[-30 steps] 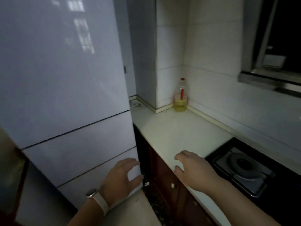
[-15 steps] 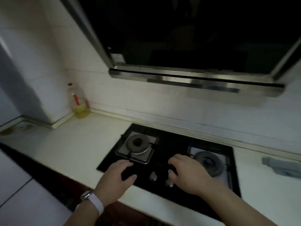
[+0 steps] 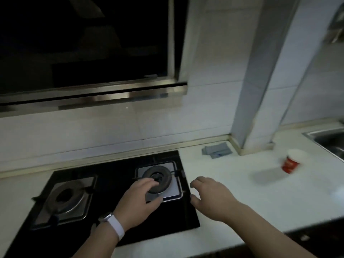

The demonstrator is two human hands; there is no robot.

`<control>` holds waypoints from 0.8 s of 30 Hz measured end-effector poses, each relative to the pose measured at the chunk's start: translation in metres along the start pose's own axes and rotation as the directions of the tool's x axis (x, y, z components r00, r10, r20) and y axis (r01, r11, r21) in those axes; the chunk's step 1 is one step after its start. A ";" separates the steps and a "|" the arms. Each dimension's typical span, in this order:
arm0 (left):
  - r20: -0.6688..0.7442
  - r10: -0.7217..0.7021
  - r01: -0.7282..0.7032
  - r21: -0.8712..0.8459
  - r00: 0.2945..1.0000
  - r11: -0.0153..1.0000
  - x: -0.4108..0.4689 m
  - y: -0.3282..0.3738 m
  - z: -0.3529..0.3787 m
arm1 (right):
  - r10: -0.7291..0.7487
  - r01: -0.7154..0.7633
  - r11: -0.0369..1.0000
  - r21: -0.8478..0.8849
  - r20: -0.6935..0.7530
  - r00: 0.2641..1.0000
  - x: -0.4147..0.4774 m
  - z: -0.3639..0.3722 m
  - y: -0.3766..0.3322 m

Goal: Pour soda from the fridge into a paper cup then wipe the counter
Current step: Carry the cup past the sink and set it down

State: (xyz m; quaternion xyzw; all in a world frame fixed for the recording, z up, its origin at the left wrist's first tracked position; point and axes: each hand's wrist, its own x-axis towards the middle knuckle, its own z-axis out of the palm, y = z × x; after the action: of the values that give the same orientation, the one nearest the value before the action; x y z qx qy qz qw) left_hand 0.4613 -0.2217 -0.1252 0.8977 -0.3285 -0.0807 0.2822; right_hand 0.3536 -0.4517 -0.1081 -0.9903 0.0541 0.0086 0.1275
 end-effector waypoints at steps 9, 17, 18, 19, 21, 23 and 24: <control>0.252 0.214 -0.222 0.003 0.944 0.975 0.084 0.045 0.046 | 0.357 -0.357 0.934 0.015 -0.029 0.934 -0.045 -0.008 0.054; 0.364 0.391 -0.400 -0.054 0.845 0.915 0.138 0.092 0.076 | 0.552 -0.555 0.832 -0.001 -0.092 0.828 -0.059 -0.017 0.082; 0.362 0.408 -0.420 -0.050 0.838 0.906 0.142 0.100 0.077 | 0.563 -0.565 0.825 0.004 -0.097 0.821 -0.060 -0.019 0.085; 0.363 0.424 -0.437 -0.048 0.830 0.898 0.145 0.106 0.078 | 0.572 -0.574 0.819 0.011 -0.105 0.814 -0.061 -0.021 0.088; 0.361 0.459 -0.477 -0.042 0.812 0.878 0.154 0.118 0.083 | 0.587 -0.588 0.808 0.028 -0.130 0.799 -0.063 -0.027 0.096; 0.361 0.486 -0.510 -0.034 0.796 0.860 0.161 0.132 0.091 | 0.603 -0.603 0.796 0.053 -0.155 0.783 -0.067 -0.033 0.108; 0.362 0.496 -0.522 -0.028 0.790 0.852 0.163 0.139 0.096 | 0.612 -0.610 0.790 0.065 -0.163 0.774 -0.069 -0.035 0.115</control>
State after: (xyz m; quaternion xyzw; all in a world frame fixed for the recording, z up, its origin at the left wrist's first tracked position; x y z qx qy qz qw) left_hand 0.4801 -0.4552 -0.1202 0.7558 -0.6062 -0.1507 0.1962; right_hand 0.2724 -0.5640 -0.1010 -0.9154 0.3835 -0.0378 0.1169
